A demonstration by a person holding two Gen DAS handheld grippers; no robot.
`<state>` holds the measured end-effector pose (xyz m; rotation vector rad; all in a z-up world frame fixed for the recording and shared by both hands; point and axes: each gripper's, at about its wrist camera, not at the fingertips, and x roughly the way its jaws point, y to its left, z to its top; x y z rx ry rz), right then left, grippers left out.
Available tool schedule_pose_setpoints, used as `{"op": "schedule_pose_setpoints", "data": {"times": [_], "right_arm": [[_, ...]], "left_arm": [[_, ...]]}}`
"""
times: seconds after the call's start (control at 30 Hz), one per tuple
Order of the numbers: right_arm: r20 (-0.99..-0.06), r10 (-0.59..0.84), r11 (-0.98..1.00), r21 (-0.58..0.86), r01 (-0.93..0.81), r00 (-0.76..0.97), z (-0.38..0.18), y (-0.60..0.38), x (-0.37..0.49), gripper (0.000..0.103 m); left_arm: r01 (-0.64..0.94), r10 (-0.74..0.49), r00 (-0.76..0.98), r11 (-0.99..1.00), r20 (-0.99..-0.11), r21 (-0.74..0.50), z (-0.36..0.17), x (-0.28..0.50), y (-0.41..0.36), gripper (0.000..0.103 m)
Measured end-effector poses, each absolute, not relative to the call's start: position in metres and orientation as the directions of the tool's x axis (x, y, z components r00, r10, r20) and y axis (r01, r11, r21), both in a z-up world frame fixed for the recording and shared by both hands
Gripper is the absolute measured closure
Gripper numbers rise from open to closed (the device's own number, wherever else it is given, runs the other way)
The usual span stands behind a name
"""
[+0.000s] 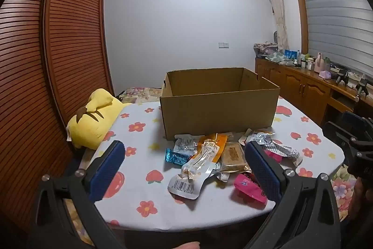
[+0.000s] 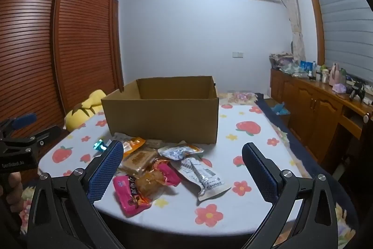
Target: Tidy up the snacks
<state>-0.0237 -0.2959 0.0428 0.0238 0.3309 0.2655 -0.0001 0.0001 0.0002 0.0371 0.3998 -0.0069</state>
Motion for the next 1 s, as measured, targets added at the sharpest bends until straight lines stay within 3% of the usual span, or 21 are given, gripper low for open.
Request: {"op": "schedule_pose_setpoints", "data": {"times": [1.0], "right_arm": [[-0.321,0.244,0.970,0.061,-0.237,0.915,0.0452,-0.2995,-0.0268,0.000]], "left_arm": [[0.018,0.003,0.923,0.999,-0.385,0.052,-0.0039,-0.0039,-0.0045,0.000]]}}
